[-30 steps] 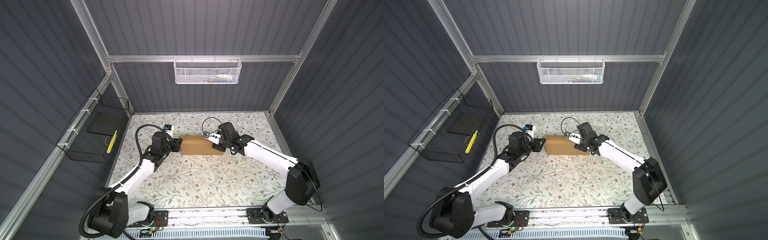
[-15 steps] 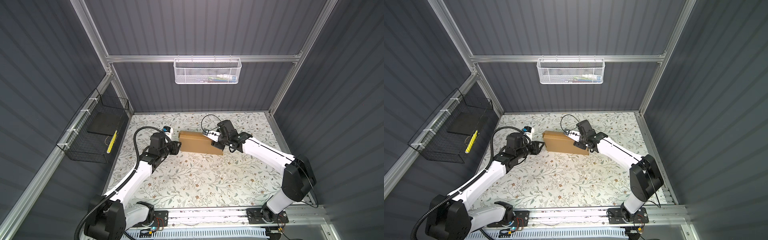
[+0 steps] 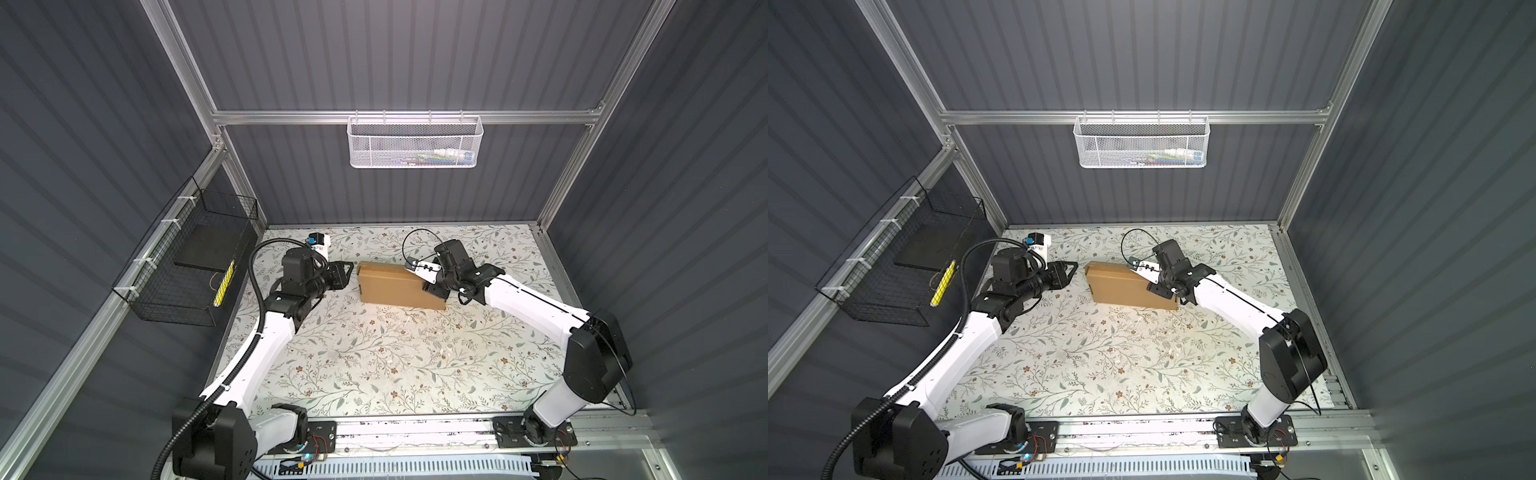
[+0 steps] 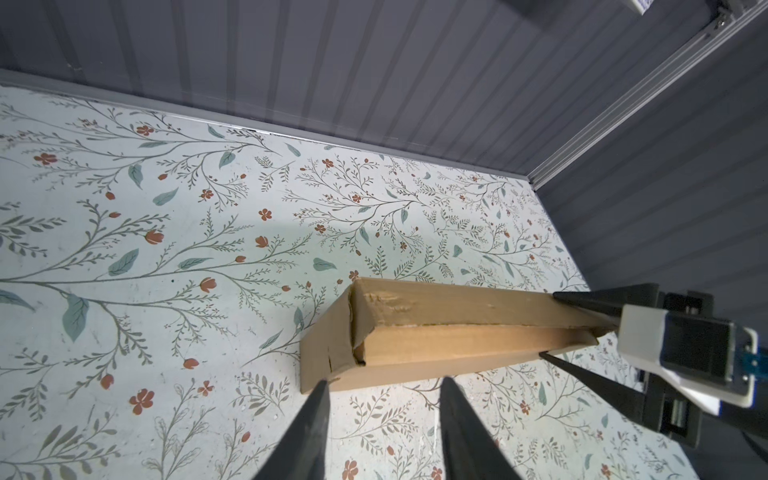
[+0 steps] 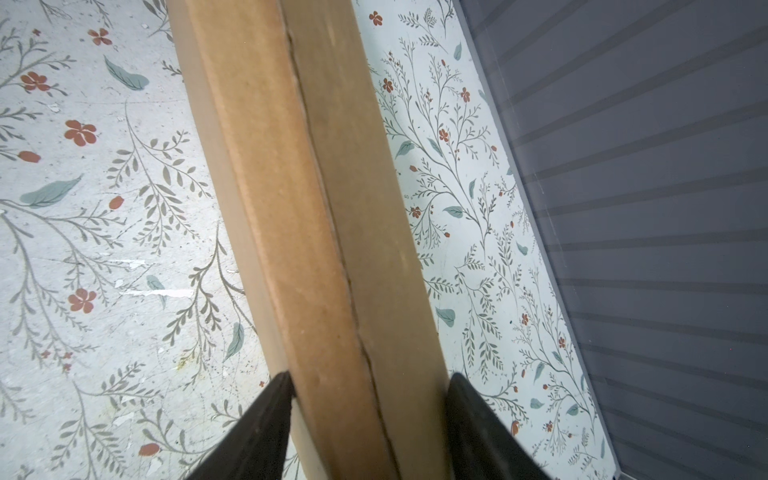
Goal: Fold the paper box
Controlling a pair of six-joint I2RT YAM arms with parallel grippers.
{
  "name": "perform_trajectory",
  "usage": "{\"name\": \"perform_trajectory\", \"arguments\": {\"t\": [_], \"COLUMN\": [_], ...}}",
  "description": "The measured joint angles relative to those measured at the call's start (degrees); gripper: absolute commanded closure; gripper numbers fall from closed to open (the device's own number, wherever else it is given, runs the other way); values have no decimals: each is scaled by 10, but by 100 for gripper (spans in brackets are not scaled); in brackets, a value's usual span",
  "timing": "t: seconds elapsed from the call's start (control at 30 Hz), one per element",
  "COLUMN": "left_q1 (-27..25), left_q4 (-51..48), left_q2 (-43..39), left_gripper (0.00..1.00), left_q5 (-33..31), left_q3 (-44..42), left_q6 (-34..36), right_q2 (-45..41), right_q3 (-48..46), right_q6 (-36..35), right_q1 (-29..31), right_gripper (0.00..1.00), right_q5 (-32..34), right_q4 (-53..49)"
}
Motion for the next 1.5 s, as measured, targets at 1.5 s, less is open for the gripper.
{"name": "perform_trajectory", "arguments": {"t": [1.5], "left_q1": [23], "left_q4": [138], "left_q2": [190], "left_gripper": [50], "left_q5": [122], "left_q3": [24], "left_q6": [-83], "right_q2": [4], "right_q3": [3], "right_q6": [2], "right_q1": [-1], "right_gripper": [43], "right_q5": [0], "right_q4": [1]}}
